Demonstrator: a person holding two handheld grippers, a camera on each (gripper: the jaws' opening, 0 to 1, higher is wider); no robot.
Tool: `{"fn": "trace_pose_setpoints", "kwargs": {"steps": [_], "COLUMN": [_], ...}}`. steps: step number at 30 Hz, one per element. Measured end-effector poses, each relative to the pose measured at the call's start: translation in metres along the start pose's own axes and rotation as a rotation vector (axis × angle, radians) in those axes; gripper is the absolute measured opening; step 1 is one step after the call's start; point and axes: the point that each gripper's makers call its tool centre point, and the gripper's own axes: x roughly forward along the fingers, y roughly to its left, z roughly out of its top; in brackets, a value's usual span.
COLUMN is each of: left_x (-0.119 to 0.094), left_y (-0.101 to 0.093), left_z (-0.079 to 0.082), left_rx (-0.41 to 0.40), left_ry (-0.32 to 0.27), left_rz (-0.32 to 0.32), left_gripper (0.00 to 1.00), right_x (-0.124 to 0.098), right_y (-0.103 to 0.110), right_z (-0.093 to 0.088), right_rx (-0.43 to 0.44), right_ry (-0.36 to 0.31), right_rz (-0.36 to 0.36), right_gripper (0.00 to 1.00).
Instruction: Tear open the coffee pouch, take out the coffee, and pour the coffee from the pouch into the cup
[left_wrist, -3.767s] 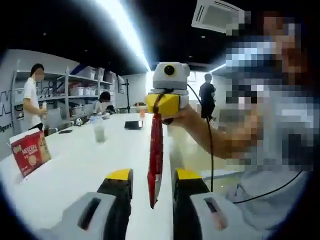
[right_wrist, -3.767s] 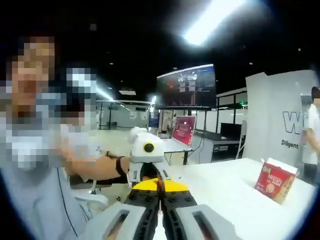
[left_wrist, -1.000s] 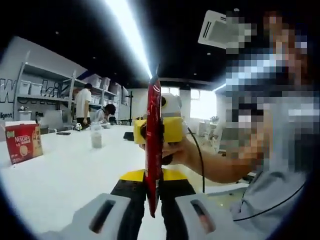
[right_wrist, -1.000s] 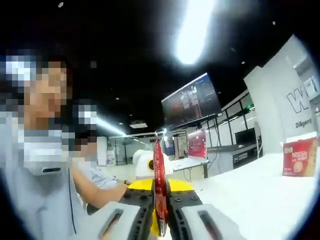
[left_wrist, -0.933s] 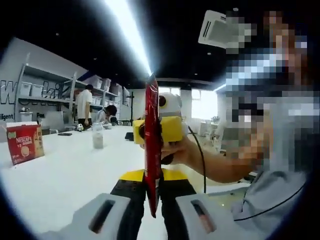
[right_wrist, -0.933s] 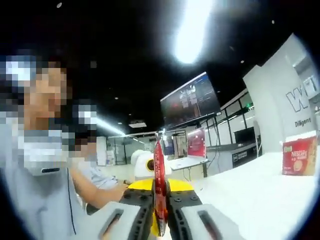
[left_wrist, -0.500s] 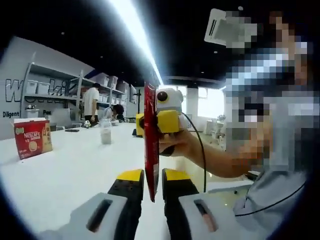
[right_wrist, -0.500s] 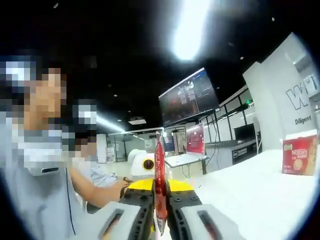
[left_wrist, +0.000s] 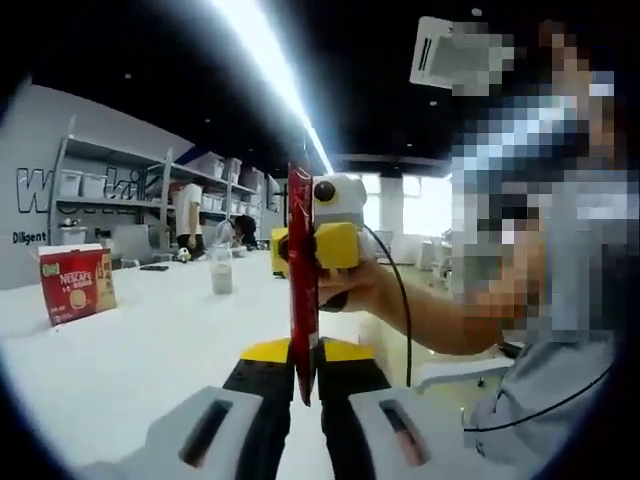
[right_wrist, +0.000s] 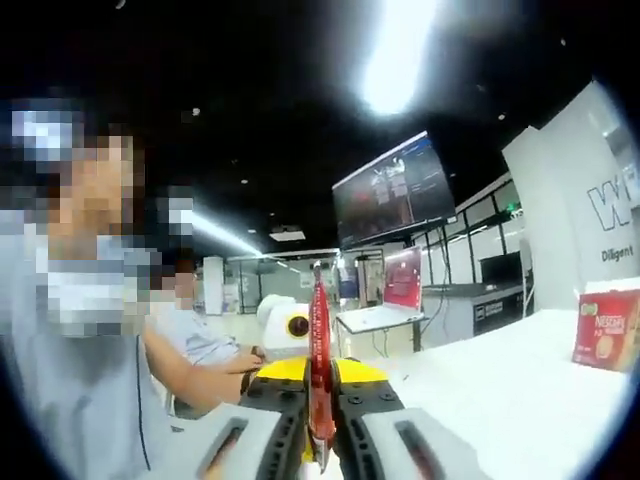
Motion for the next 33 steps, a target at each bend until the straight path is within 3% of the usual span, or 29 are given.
{"fn": "trace_pose_setpoints", "kwargs": {"steps": [23,27,30,33], "left_x": [-0.01,-0.016,-0.023,-0.038], "left_y": [0.018,0.03,0.04,0.065], "left_z": [-0.01,-0.011,-0.011,-0.015], "left_rx": [0.023,0.013,0.002,0.021], "left_ry": [-0.016,-0.02,-0.033,-0.033], "left_rz": [0.057,0.1,0.135,0.199], "left_gripper": [0.1,0.1,0.1,0.1], "right_x": [0.002,-0.005,-0.016,-0.027], "right_y": [-0.009,-0.011,-0.014,-0.018], "right_z": [-0.01,-0.005,-0.005,-0.006], "right_rx": [0.012,-0.007,-0.016,-0.034], "right_ry": [-0.011,-0.071,-0.091,-0.095], "right_rz": [-0.008,-0.033,-0.065,-0.112], "right_gripper": [0.13,0.24,0.25,0.27]}}
